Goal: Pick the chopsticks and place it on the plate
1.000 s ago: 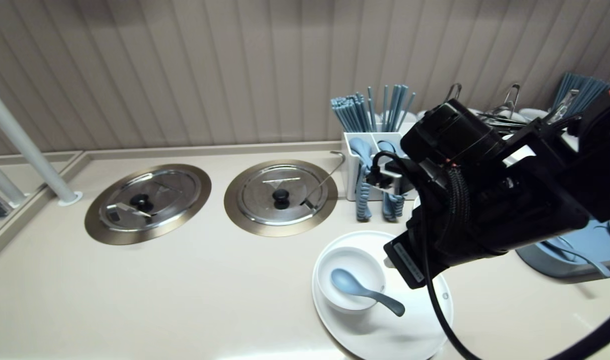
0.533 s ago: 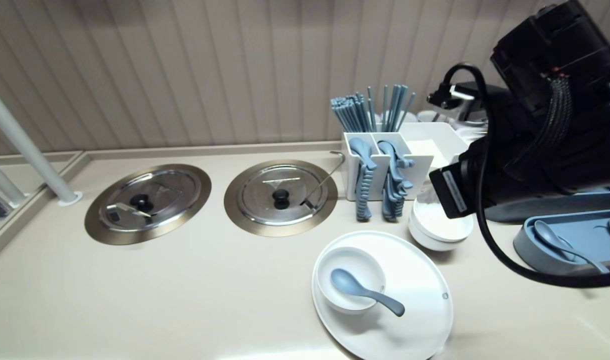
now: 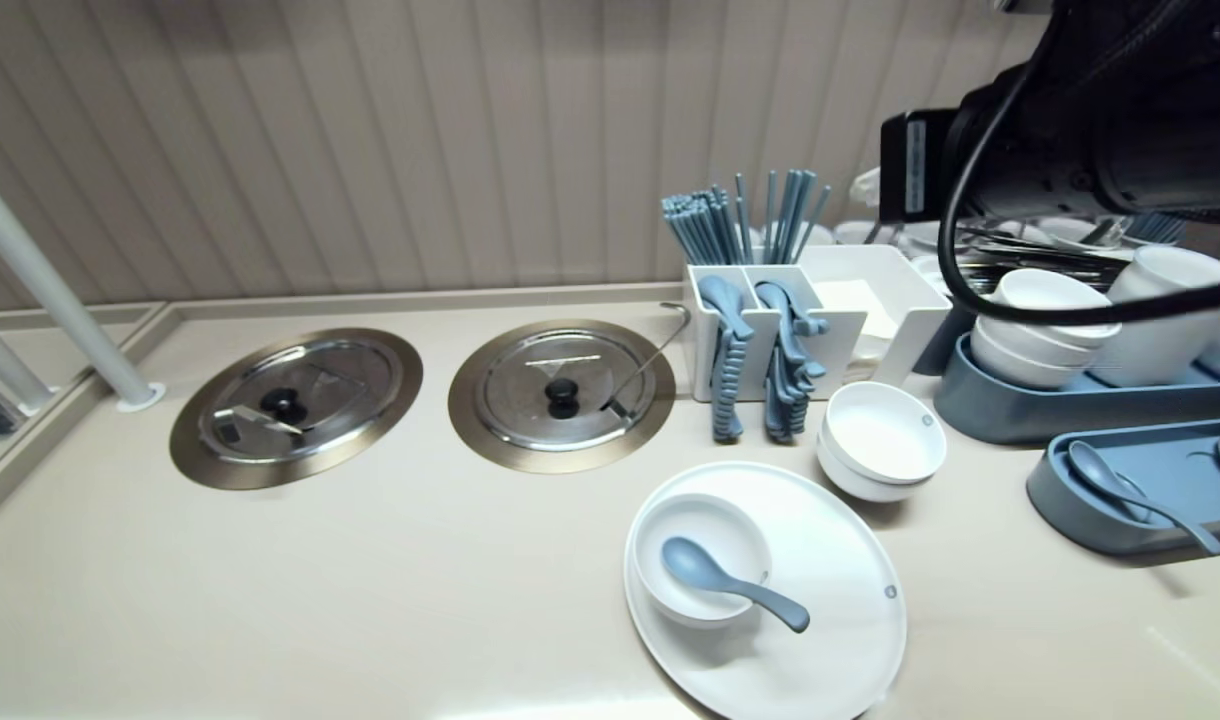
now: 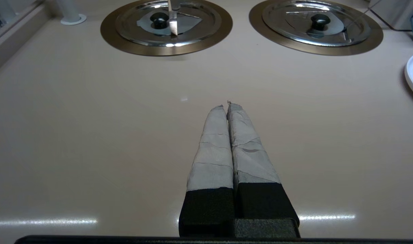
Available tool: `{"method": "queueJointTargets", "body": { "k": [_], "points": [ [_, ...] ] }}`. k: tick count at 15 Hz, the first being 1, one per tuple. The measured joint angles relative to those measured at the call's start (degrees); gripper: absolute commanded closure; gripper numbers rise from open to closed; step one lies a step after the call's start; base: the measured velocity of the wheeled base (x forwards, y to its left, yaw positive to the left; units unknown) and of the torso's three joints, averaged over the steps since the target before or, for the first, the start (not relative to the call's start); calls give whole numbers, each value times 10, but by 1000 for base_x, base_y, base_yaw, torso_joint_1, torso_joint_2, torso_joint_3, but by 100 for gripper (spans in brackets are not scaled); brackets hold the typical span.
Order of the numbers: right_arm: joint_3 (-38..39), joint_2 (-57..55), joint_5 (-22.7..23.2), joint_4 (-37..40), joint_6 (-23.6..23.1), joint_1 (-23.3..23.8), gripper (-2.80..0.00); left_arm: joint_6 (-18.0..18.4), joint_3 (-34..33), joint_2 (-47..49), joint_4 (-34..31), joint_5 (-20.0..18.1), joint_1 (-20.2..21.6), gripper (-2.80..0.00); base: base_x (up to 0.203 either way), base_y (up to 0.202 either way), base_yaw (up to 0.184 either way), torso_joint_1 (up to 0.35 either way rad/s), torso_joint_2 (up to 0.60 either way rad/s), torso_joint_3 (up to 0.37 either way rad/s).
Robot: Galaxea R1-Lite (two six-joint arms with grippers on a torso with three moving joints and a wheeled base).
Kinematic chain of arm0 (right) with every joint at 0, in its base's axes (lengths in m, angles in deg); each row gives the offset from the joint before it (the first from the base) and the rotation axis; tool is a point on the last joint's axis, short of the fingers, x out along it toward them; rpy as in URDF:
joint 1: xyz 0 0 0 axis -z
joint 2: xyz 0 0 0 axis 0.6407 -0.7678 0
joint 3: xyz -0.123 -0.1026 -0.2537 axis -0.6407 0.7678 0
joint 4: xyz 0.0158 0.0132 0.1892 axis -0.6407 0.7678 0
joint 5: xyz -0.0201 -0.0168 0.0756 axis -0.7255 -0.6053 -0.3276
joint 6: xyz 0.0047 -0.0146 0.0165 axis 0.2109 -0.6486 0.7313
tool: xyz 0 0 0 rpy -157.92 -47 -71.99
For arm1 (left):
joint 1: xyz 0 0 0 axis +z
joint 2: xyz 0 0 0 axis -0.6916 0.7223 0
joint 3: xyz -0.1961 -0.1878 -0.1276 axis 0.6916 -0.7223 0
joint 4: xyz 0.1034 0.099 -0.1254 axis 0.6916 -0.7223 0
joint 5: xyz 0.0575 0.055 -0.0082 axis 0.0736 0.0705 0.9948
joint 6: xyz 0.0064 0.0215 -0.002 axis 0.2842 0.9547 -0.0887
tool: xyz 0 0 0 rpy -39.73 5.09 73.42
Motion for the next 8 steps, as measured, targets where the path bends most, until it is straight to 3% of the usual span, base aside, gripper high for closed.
{"method": "queueJointTargets", "body": {
  "k": [3, 8],
  "points": [
    [-25, -17, -2, -59, 1, 47, 0, 1, 0, 0, 1, 0, 0, 0, 0, 0, 0, 0, 0, 0],
    [0, 0, 0, -59, -22, 72, 0, 0, 0, 0, 0, 0, 0, 0, 0, 0, 0, 0, 0, 0]
  ]
}}
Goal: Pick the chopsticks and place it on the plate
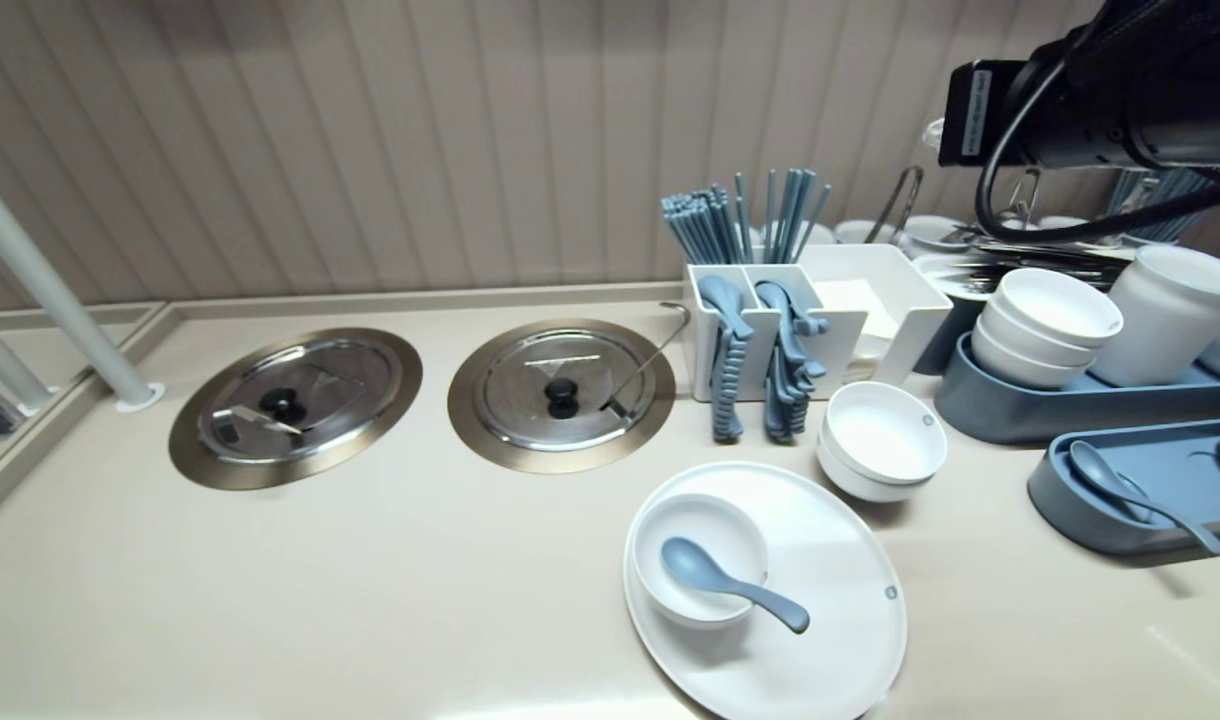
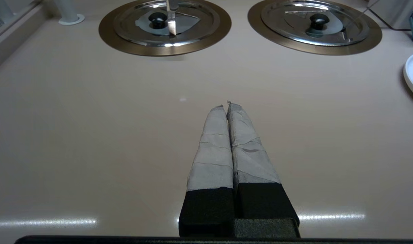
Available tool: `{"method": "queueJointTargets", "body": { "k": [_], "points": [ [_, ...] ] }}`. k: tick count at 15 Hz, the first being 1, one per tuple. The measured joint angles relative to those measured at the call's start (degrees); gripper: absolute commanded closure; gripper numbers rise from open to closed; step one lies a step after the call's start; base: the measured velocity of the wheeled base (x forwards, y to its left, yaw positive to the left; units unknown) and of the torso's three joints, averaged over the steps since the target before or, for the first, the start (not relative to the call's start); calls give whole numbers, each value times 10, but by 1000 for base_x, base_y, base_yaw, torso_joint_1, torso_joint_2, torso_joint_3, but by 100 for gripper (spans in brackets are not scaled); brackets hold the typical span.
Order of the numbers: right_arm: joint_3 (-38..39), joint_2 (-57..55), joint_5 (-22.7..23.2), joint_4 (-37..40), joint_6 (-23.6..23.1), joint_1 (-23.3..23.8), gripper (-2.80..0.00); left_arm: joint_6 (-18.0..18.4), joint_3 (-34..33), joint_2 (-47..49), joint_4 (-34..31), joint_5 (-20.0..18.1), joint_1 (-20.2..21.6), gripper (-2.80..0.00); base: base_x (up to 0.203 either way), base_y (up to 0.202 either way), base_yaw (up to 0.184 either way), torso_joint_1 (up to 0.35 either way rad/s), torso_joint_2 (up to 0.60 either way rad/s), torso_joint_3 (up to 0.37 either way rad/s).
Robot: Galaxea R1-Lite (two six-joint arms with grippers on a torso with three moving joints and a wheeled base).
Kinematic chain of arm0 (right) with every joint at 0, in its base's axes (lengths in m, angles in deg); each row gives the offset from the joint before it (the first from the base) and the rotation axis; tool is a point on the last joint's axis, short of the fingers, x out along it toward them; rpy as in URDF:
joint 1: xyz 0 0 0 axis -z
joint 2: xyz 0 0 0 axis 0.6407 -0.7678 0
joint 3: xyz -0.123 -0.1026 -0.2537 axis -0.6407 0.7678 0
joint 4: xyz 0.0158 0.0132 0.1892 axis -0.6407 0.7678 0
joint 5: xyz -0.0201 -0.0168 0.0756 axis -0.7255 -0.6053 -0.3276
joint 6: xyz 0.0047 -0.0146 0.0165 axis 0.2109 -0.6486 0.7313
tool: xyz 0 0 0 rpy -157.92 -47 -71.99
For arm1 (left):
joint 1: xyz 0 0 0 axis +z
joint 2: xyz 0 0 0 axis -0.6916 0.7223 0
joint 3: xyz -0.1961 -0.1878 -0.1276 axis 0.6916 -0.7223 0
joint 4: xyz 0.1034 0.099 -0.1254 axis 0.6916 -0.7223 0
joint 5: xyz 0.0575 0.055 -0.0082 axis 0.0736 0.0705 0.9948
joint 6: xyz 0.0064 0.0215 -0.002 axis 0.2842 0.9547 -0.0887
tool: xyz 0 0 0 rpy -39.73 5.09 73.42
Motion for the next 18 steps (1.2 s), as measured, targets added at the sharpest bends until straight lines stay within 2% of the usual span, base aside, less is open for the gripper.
{"method": "queueJointTargets", "body": {
  "k": [2, 6, 18],
  "points": [
    [10, 2, 1, 0, -5, -6, 0, 0, 0, 0, -1, 0, 0, 0, 38, 0, -3, -1, 1, 3],
    [19, 3, 0, -1, -6, -17, 0, 0, 0, 0, -1, 0, 0, 0, 174, 0, 2, 6, 1, 1],
    [8, -20, 1, -2, -11, -20, 0, -1, 0, 0, 0, 0, 0, 0, 0, 0, 0, 0, 0, 0]
  ]
}}
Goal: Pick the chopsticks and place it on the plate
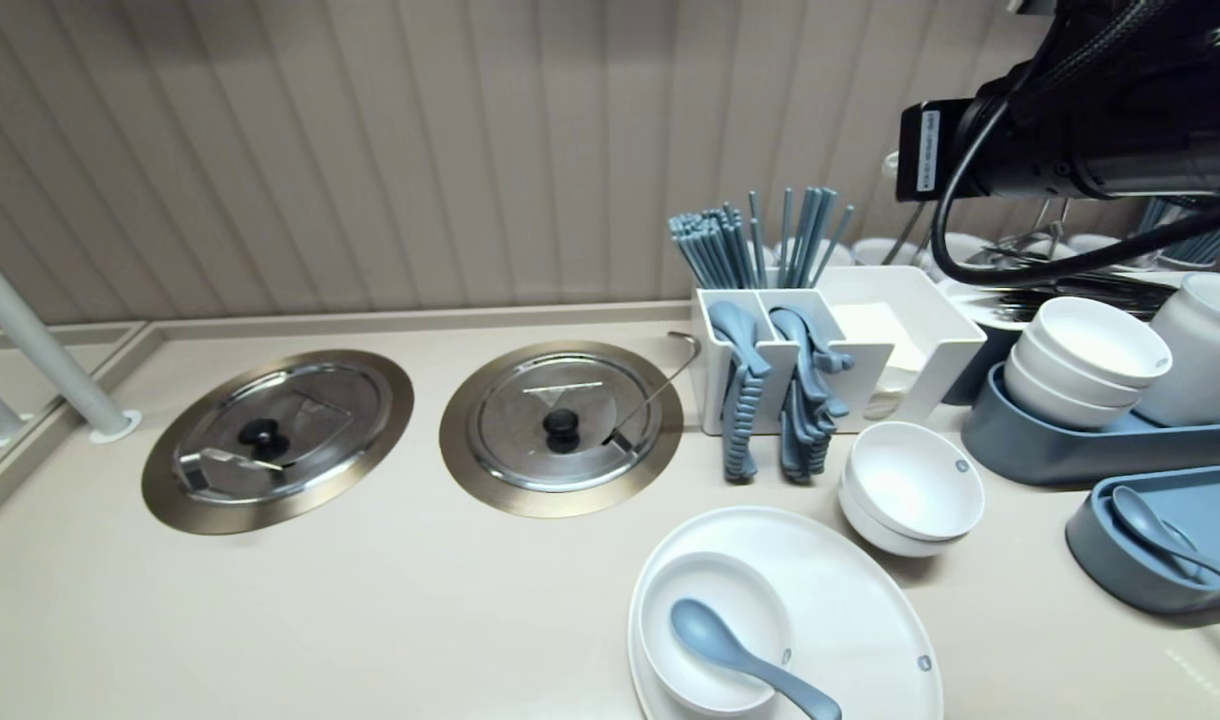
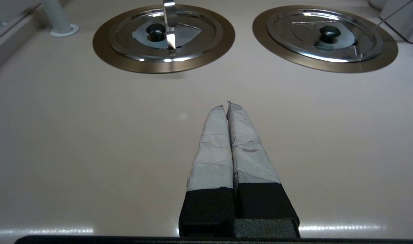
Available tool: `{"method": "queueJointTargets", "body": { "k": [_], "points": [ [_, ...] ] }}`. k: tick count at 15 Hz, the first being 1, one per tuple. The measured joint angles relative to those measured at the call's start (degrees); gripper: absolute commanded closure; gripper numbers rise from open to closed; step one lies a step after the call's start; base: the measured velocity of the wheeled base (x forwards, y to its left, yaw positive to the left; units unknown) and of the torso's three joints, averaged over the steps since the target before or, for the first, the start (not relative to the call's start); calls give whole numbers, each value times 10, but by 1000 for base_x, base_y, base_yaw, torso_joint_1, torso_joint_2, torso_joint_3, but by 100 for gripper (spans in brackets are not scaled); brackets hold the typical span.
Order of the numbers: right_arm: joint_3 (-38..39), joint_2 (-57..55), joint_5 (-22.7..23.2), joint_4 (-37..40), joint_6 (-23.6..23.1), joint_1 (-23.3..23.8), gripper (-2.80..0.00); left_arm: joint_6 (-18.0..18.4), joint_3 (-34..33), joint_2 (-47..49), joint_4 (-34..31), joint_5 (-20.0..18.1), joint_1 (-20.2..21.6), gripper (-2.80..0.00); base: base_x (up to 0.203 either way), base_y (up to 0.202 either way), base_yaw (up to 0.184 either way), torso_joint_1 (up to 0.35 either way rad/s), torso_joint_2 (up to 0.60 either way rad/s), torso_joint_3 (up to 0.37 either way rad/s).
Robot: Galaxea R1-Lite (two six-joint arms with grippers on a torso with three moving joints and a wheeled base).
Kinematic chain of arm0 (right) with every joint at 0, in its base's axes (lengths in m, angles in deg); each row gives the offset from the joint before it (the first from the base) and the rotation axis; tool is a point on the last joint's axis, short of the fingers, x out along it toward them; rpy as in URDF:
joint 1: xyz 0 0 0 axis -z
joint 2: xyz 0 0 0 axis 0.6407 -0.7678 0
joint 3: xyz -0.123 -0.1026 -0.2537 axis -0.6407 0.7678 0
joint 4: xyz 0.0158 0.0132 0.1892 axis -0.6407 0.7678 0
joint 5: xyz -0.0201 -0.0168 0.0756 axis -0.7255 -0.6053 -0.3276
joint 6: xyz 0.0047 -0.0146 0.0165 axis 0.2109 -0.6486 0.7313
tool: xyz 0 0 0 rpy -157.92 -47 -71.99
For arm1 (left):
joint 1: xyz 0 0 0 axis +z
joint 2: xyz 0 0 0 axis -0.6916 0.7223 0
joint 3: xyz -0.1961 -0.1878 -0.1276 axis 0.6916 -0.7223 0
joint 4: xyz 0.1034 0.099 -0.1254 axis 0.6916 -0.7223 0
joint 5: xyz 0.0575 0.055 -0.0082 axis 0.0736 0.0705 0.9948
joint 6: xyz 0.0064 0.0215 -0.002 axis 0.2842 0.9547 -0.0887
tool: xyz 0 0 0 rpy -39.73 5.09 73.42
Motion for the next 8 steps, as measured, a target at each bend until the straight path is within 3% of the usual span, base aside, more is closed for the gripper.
{"method": "queueJointTargets", "body": {
  "k": [2, 3, 8],
  "points": [
    [-14, -21, -1, 0, 1, 13, 0, 0, 0, 0, 0, 0, 0, 0, 0, 0, 0, 0, 0, 0],
    [-23, -35, -1, 0, 0, 25, -280, 0, 0, 0, 0, 0, 0, 0, 0, 0, 0, 0, 0, 0],
    [-49, -81, 0, 1, -1, 55, -280, 0, 0, 0, 0, 0, 0, 0, 0, 0, 0, 0, 0, 0]
  ]
}}
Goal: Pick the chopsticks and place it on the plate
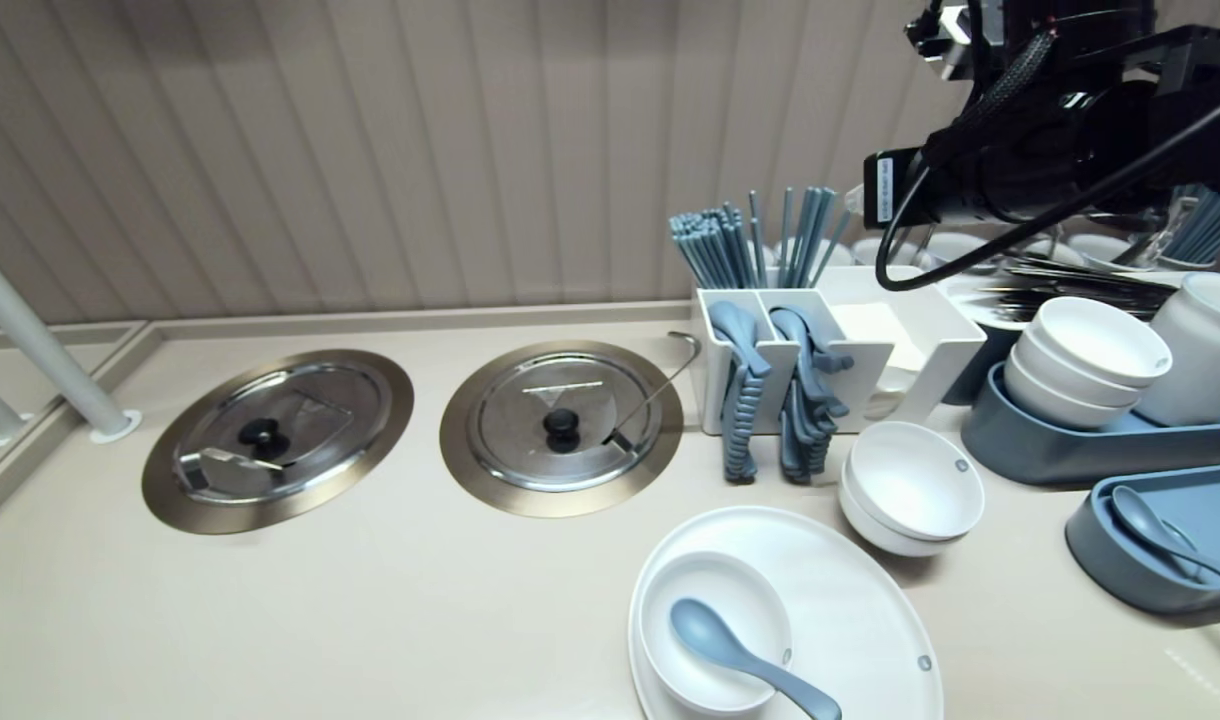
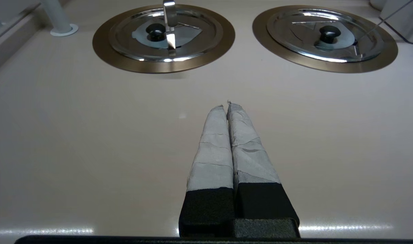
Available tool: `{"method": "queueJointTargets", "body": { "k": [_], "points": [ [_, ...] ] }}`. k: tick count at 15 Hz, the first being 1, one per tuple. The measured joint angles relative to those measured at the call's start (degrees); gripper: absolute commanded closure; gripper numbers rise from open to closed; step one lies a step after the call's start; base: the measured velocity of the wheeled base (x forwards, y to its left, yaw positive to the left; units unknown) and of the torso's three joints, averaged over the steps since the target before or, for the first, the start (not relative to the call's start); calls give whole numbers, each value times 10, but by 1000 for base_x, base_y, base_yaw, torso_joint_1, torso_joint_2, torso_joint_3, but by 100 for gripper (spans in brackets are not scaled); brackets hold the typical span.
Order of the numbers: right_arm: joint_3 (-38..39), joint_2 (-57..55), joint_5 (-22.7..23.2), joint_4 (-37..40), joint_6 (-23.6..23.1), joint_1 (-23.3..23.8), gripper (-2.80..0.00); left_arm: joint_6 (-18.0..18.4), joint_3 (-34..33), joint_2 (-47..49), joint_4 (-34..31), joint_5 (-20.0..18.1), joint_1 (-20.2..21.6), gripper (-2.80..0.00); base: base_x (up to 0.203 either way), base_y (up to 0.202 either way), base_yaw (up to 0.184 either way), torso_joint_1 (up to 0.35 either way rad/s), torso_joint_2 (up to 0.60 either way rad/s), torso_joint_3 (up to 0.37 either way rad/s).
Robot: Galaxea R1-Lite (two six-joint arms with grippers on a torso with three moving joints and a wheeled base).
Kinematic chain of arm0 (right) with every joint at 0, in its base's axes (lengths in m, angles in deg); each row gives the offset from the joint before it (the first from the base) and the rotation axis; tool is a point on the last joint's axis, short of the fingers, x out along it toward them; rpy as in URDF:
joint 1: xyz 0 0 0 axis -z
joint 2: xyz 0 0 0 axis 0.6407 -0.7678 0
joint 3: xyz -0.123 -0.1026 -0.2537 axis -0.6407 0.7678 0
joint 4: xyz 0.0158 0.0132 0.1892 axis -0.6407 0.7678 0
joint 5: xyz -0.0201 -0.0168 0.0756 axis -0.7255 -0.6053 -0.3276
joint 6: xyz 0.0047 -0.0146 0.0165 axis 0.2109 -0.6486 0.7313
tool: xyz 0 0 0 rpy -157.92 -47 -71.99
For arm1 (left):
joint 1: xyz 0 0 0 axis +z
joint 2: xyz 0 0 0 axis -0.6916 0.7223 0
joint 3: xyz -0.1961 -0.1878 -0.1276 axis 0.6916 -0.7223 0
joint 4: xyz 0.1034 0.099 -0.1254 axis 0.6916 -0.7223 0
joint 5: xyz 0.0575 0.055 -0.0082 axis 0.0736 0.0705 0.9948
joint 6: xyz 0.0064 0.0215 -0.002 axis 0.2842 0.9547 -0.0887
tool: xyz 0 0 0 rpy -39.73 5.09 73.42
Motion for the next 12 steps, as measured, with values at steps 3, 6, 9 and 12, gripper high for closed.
{"method": "queueJointTargets", "body": {
  "k": [3, 6, 9, 12],
  "points": [
    [-7, -14, 0, -1, 1, 8, -280, 0, 0, 0, 0, 0, 0, 0, 0, 0, 0, 0, 0, 0],
    [-21, -32, 10, -2, 4, 21, -280, 0, 0, 0, 0, 0, 0, 0, 0, 0, 0, 0, 0, 0],
    [-48, -72, 33, -12, 11, 47, -280, 0, 0, 0, 0, 0, 0, 0, 0, 0, 0, 0, 0, 0],
    [-60, -115, 84, -80, 25, 82, -280, 0, 0, 0, 0, 0, 0, 0, 0, 0, 0, 0, 0, 0]
  ]
}}
